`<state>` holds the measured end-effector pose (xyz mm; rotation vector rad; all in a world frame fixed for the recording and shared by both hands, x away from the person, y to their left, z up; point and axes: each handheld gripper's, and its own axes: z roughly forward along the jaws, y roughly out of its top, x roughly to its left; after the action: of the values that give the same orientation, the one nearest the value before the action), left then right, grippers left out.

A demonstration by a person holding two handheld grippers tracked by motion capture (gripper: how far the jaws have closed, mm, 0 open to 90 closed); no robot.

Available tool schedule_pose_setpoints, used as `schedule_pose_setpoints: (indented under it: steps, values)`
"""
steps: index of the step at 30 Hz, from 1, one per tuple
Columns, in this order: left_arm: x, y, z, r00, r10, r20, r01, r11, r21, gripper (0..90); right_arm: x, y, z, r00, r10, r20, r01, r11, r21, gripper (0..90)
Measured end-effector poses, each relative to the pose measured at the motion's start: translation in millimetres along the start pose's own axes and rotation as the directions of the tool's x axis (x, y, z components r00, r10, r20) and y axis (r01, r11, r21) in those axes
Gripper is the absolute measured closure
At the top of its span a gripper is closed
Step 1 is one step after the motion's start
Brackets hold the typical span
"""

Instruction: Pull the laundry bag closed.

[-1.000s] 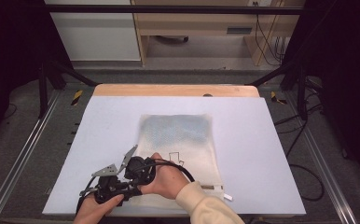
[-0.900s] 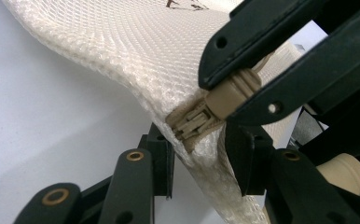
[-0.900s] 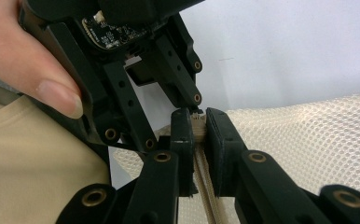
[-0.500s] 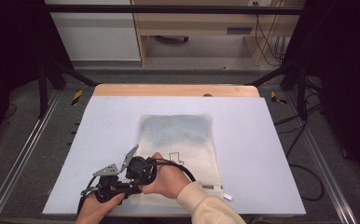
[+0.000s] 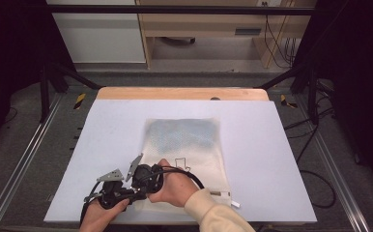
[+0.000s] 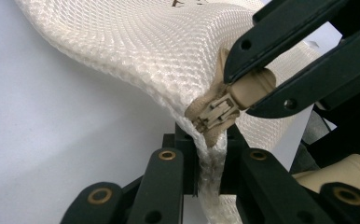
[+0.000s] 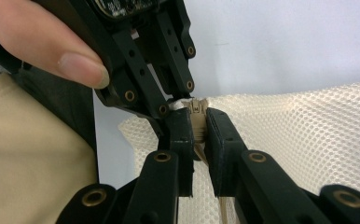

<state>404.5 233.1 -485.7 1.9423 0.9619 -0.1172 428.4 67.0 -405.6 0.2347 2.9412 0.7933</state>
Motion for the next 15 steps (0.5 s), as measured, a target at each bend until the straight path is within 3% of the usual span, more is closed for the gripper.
schedule_pose_setpoints:
  steps: [15]
  values:
    - [-1.4,1.6,-1.5,0.9994,-0.016,-0.032,0.015,0.9998,-0.014,83.4,4.7,-3.3,-3.9,0.9993,-0.018,0.034,0.017,1.000,0.025,82.2]
